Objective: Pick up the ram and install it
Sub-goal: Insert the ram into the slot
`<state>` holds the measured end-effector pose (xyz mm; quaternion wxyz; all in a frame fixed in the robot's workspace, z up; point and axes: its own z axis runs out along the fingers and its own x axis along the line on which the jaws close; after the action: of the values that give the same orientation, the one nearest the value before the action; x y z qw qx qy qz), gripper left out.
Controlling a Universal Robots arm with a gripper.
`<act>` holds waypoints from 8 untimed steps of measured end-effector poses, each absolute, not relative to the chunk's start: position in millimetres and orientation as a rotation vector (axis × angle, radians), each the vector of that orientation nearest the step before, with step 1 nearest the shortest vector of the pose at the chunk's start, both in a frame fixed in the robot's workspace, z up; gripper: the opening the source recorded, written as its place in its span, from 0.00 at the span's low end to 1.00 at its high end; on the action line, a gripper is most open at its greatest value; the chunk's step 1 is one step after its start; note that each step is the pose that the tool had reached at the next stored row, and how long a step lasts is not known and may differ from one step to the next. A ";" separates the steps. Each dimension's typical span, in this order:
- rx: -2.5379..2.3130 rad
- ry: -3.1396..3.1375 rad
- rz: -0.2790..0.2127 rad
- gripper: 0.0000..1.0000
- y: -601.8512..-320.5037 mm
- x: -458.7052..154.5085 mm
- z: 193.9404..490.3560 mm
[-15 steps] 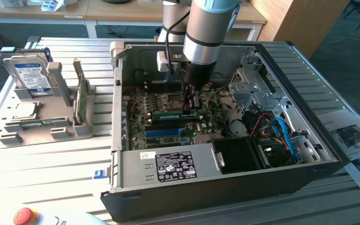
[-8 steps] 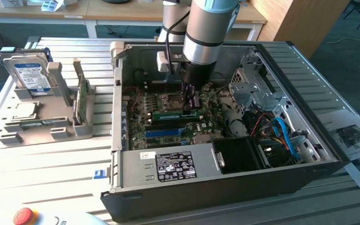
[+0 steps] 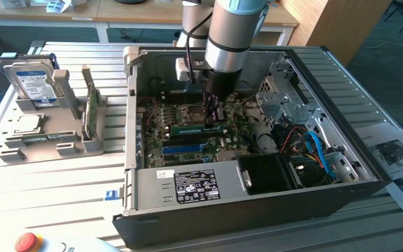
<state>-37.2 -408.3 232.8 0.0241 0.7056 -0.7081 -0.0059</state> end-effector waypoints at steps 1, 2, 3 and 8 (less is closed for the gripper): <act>2.183 -2.191 -0.018 0.12 -408.3 -37.2 232.8; 2.183 -2.192 -0.018 0.12 -408.3 -37.2 232.8; 2.182 -2.192 -0.018 0.12 -408.3 -37.2 232.8; 2.177 -2.197 -0.018 0.12 -408.2 -37.2 232.8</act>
<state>-37.2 -408.2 232.8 0.0241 0.7036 -0.7102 -0.0059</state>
